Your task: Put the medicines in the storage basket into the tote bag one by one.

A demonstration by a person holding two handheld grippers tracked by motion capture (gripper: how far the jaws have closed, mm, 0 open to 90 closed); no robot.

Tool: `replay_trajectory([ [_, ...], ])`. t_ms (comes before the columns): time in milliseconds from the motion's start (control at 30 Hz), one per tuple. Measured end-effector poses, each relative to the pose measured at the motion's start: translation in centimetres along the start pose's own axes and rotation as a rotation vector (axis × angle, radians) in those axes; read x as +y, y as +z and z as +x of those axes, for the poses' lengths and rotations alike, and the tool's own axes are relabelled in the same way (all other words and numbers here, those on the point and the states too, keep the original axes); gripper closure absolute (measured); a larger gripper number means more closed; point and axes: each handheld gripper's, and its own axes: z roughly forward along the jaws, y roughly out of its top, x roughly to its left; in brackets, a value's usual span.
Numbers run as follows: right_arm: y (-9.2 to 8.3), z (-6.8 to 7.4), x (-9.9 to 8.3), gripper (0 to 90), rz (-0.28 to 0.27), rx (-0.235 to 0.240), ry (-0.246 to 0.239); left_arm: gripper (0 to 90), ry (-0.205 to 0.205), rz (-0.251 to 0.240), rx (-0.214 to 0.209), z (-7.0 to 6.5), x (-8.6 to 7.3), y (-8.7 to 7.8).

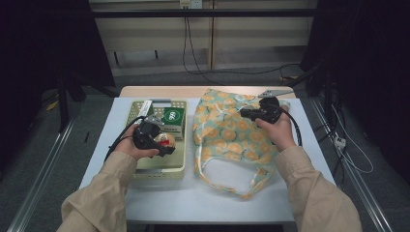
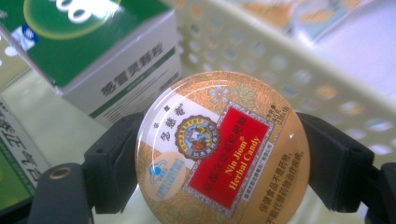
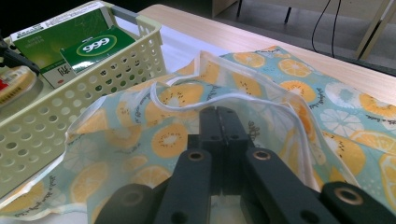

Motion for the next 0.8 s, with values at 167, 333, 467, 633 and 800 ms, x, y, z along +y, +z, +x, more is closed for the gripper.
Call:
replay_trajectory([
  [167,0.1,0.0,-0.1,90.0,0.0,0.001,0.004,20.5,0.017,-0.031,-0.017,-1.6,2.2,-1.0],
  [333,0.0,-0.1,0.0,90.0,-0.003,0.003,0.007,20.5,0.076,-0.057,-0.065,-3.9,4.7,-0.9],
  [467,0.0,-0.2,-0.1,90.0,0.0,0.004,0.004,20.4,0.09,-0.076,-0.114,-5.8,6.3,0.2],
  [633,0.0,-0.4,-0.2,90.0,0.002,0.004,0.006,20.4,0.115,-0.086,-0.141,-7.6,7.9,2.1],
  [800,-0.2,-0.5,-0.1,90.0,-0.001,0.005,0.007,20.4,0.124,-0.099,-0.163,-8.9,9.1,4.2],
])
